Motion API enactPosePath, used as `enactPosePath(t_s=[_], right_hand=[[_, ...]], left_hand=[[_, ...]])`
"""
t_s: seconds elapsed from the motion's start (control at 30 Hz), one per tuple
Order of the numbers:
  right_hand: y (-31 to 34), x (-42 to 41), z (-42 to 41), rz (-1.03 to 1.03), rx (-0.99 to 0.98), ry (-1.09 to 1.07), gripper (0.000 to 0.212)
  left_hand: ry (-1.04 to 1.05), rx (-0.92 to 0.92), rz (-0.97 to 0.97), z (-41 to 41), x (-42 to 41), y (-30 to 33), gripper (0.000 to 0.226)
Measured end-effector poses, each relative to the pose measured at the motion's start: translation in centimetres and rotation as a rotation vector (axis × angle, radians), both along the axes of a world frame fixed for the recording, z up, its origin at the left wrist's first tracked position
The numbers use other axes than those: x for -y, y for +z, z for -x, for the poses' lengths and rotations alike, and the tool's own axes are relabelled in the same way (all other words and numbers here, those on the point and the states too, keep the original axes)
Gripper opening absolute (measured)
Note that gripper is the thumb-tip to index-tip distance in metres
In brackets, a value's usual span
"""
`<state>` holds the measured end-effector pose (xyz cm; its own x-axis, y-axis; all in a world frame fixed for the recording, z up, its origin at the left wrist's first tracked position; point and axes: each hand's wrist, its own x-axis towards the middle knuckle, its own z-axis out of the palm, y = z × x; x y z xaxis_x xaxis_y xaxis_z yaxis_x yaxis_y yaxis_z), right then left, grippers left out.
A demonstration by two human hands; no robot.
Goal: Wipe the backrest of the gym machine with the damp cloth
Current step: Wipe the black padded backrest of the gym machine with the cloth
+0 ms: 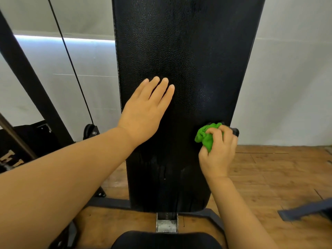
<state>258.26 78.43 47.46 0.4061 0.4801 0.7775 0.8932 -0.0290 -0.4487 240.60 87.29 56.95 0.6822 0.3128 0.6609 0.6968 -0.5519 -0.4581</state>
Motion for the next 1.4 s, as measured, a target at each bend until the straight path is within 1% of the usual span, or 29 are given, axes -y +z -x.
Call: enactPosePath(t_s=[0.03,0.1,0.17,0.2,0.27,0.33,0.43,0.53,0.77,0.93,1.03,1.13,1.23,1.33,1.4], right_hand=[[1.0,-0.3,-0.3,-0.035,0.0,-0.004,0.04],[3.3,-1.1,-0.9,-0.095,-0.028,-0.03,0.039],[5.0,-1.8,-1.3,-0.115,-0.103,-0.049,0.037],[5.1,-1.9,-1.4,-0.117,-0.11,-0.049,0.038],[3.4,-1.4,-1.2,-0.102,-0.048,-0.034,0.039],[-0.2,-0.3,-0.7,-0.046,-0.011,-0.033,0.039],[-5.5,2.1,0.8,0.104,-0.096,-0.07,0.045],[-8.3,3.5,1.9,0.242,-0.145,-0.074,0.05],[-7.8,3.8,2.2,0.256,-0.227,-0.072,0.044],[-7.6,3.9,1.9,0.269,-0.205,-0.073,0.043],[-7.7,3.7,2.0,0.246,-0.202,-0.086,0.044],[-7.9,3.4,2.1,0.207,-0.2,-0.09,0.043],[-8.2,3.4,2.2,0.194,-0.205,-0.081,0.043],[-9.0,3.5,2.3,0.186,-0.204,-0.084,0.044],[-10.2,3.8,2.5,0.208,-0.225,-0.097,0.044]], left_hand=[[0.0,-0.001,0.005,0.0,0.0,0.0,0.065],[-0.002,-0.008,0.017,0.1,0.1,0.1,0.068],[0.001,-0.02,0.028,0.2,0.1,0.2,0.071],[0.001,-0.023,0.031,0.2,0.1,0.3,0.072],[-0.005,-0.026,0.038,0.3,0.2,0.5,0.072],[-0.014,-0.026,0.036,0.4,0.2,0.6,0.071],[-0.017,-0.029,0.026,0.6,0.1,0.5,0.069],[-0.006,-0.03,0.036,0.5,0.1,0.4,0.069],[-0.006,-0.073,0.034,0.7,-0.2,0.5,0.07],[0.05,-0.089,0.04,0.6,-0.1,0.0,0.075],[0.083,-0.075,0.083,0.3,0.7,-0.6,0.076],[0.037,-0.172,0.04,0.4,1.6,-3.0,0.067],[0.004,-0.298,0.055,0.9,2.9,-6.0,0.068],[0.01,-0.341,0.068,1.6,3.6,-7.8,0.073],[-0.004,-0.356,0.052,2.1,3.4,-8.1,0.072]])
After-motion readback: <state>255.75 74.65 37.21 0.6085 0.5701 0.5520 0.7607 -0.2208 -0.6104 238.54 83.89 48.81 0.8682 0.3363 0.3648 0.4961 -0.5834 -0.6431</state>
